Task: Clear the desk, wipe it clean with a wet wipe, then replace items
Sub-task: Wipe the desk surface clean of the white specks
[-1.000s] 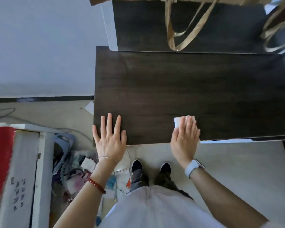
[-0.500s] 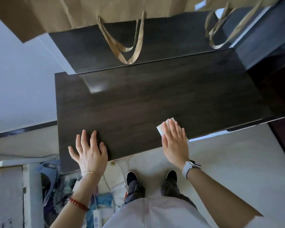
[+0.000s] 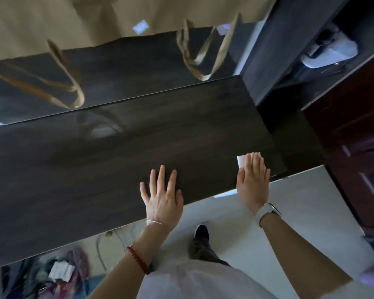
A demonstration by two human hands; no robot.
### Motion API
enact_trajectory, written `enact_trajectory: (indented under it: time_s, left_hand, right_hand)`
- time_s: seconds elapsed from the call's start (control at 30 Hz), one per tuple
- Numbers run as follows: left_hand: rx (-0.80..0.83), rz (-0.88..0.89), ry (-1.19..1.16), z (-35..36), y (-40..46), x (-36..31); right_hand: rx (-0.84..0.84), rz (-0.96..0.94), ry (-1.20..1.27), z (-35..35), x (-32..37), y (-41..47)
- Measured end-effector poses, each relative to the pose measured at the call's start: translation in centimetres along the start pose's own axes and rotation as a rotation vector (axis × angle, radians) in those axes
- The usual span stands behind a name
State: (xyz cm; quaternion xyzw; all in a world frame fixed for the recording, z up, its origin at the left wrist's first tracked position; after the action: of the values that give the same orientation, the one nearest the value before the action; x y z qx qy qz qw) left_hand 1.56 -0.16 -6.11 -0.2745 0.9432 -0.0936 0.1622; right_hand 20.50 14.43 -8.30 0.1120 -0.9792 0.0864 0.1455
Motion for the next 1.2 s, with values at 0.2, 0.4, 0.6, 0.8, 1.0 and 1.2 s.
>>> enact_trajectory:
  time_s: [0.2, 0.4, 0.6, 0.8, 1.0, 1.2]
  left_hand:
    - [0.084, -0.012, 0.121, 1.3, 1.0, -4.0]
    - [0.029, -0.002, 0.111, 0.4, 1.1, -3.2]
    - [-0.148, -0.103, -0.065, -1.4, 0.6, 0.6]
    - [-0.210, -0.264, -0.092, -3.6, -1.2, 6.3]
    - [-0.024, -0.143, -0.036, -2.9, 2.4, 3.8]
    - [-0.043, -0.007, 0.033, -3.6, 10.6, -2.2]
  right_hand:
    - [-0.048, 0.084, 0.060, -2.2, -4.7, 4.2]
    - [-0.066, 0.064, 0.118, -1.9, -1.3, 6.9]
    - [0.123, -0.481, 0.185, 2.9, 10.9, 2.6]
    - [0.257, -0.682, 0.391, 3.3, 12.6, -1.9]
    - [0.005, -0.169, 0.162, 0.7, 7.8, 4.3]
    - [-0.049, -0.090, 0.069, -0.3, 5.4, 10.2]
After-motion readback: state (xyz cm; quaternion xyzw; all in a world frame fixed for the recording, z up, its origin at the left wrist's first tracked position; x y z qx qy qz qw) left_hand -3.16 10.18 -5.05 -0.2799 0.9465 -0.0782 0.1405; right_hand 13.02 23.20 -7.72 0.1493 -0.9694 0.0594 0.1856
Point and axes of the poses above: each hand's wrist, its own y-axis towards the middle knuckle, its own z-axis out of the palm, x = y × z, the point moved 4 cm from there along y, towards the middle knuckle, and after that the axes turned 6 degrees about y, right-handed, at the moved point
